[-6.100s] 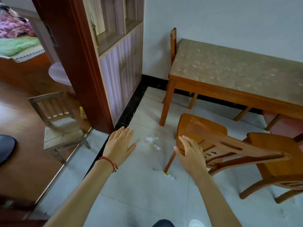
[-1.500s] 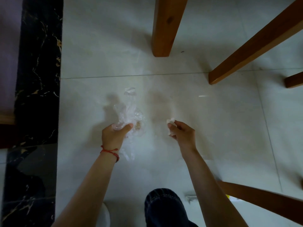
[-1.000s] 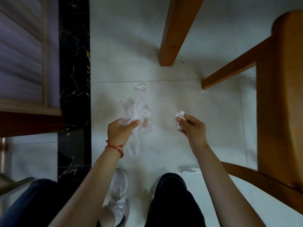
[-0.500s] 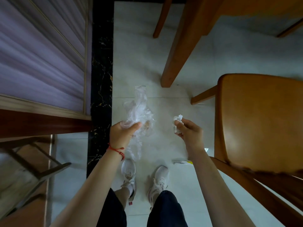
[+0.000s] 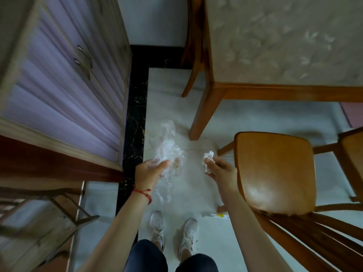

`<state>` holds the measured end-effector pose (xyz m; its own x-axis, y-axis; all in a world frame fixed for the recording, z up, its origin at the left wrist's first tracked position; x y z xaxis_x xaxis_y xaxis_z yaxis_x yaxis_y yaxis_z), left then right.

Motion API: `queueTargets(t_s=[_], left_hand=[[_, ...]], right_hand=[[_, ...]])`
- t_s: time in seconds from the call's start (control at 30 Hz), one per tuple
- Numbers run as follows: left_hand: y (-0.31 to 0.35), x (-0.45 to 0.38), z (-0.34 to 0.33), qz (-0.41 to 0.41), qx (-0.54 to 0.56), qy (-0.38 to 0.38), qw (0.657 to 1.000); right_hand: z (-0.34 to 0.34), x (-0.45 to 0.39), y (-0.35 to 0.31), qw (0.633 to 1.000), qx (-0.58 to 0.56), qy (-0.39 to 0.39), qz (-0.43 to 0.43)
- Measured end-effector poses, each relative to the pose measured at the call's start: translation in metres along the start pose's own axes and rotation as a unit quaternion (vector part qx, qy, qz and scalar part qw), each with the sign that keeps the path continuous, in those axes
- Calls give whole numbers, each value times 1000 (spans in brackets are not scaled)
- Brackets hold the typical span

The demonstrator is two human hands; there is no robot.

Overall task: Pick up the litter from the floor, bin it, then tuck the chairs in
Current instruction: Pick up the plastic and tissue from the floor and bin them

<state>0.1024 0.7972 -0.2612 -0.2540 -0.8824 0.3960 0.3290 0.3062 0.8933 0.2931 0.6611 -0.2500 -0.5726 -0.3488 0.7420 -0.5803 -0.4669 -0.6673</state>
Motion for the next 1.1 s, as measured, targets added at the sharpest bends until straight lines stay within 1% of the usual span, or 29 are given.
queueTargets(t_s=[0.23,0.37,0.53,0.7,0.87,1.0,1.1], left_hand=[[45,24,35,-8,9,16,1000],[60,32,49,-15,22,29,999],[67,47,62,-15,30,47,998],[58,75,74,-3,50,104,993],[40,120,80,8,85,189,978],[17,163,84,15,109,261,959],[-2,197,89,23,118,283,951]], right_hand=[[-6,56,-36,999,-12,4,31],[-13,72,-47,999,-13,1,44],[-22,80,-54,998,12,-17,54],[-24,82,-55,996,31,-54,58],[-25,84,-45,987,107,-103,60],[-25,94,-34,972,172,-138,78],[-30,108,-19,961,204,-174,74]])
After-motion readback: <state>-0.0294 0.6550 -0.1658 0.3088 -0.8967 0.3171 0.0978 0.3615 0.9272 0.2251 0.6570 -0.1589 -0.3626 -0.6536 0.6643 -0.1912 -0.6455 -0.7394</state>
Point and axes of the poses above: each hand's wrist, its own x-axis away from the middle knuckle, its own z-axis out of the back of the hand, y = z × x, the point moved 8 cm from there along -x, towards the middle knuckle, and after that the axes turned 14 degrees about -z, right-handed, at the moved point
